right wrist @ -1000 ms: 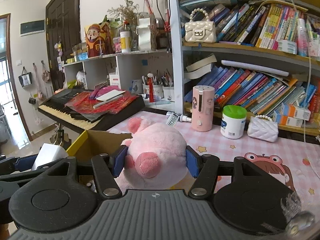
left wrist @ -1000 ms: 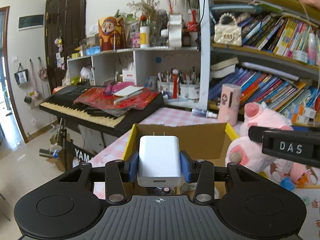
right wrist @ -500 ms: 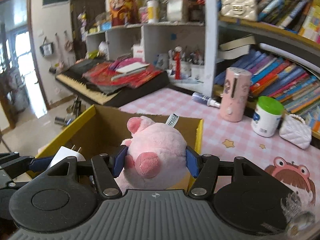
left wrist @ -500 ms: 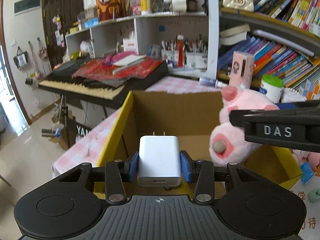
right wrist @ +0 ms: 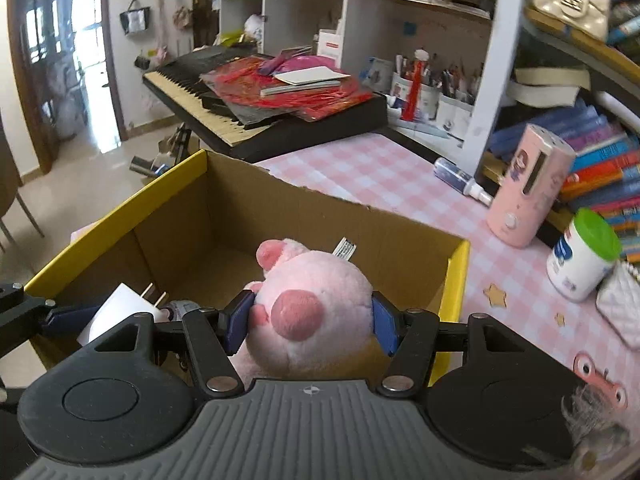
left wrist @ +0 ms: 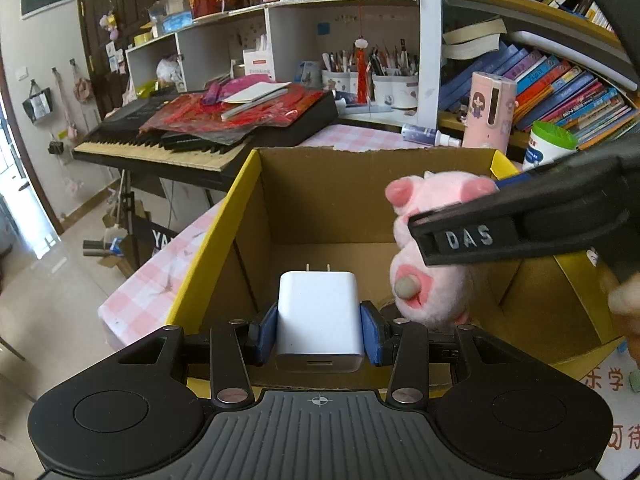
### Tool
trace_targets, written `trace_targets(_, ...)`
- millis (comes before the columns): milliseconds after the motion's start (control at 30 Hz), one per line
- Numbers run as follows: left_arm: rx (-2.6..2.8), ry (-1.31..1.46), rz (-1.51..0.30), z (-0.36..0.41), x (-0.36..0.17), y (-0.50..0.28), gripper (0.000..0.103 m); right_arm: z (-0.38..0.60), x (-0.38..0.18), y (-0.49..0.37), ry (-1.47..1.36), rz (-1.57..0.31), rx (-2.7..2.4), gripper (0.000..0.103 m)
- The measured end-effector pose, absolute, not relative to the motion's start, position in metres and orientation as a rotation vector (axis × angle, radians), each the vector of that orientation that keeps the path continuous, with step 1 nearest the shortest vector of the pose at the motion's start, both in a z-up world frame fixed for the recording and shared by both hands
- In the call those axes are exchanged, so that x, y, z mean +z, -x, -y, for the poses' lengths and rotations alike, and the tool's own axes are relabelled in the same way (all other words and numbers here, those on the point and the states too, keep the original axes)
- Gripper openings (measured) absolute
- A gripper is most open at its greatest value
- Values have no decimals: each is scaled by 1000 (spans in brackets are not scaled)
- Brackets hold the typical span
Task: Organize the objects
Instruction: 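Lower and release the charger from the left tool while the right tool drops the pig into the box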
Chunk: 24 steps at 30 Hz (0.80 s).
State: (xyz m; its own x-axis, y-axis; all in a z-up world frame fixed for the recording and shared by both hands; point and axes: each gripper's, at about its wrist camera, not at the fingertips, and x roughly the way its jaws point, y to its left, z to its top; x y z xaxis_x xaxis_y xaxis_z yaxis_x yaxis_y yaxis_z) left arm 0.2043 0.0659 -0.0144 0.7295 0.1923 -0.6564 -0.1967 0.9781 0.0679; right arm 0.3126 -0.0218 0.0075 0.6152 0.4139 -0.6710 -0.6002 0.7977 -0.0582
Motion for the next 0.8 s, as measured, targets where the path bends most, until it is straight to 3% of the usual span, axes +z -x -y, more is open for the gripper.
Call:
trace_targets(533, 206, 17, -668, -67, -5, -194, 45, 5, 3, -323, 432, -653, 552, 61)
trace_targets(567, 206, 15, -664, -66, -4, -192, 49, 4, 3, -323, 435, -651, 549, 62)
trace_targets(800, 212, 21, -634, -69, 3, -179, 57, 11, 16, -313, 336, -603, 540, 84)
